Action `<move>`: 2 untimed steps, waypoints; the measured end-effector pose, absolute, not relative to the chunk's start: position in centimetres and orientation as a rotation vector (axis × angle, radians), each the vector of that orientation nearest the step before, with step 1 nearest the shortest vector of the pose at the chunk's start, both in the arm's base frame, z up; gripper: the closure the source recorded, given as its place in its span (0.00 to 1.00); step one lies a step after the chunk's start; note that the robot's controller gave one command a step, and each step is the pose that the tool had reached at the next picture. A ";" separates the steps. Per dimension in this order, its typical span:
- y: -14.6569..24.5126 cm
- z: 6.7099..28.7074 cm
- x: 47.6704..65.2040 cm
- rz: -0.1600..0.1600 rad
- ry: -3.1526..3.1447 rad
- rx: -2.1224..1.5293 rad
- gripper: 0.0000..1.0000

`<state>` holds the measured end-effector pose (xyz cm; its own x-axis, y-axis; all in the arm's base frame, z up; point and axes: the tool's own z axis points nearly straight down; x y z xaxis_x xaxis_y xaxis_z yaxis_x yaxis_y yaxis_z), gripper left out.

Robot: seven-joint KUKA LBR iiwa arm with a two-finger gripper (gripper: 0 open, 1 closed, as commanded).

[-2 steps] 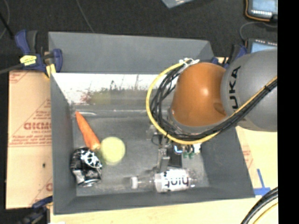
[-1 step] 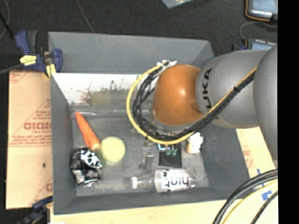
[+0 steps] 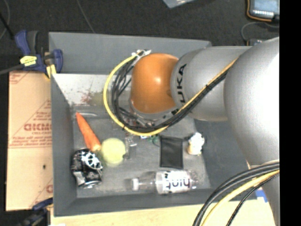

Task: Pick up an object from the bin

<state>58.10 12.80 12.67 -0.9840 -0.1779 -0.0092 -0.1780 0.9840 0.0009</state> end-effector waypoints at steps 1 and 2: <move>12.2 13.8 58.4 0.002 3.124 -0.202 0.00; 13.1 8.2 58.5 0.002 3.112 -0.288 0.00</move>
Offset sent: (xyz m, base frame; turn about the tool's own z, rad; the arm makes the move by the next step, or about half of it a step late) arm 0.0008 0.0073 -0.0567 -0.0164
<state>58.49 13.12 8.22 -0.9829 -0.1832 -0.0164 -0.1832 0.9831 0.0001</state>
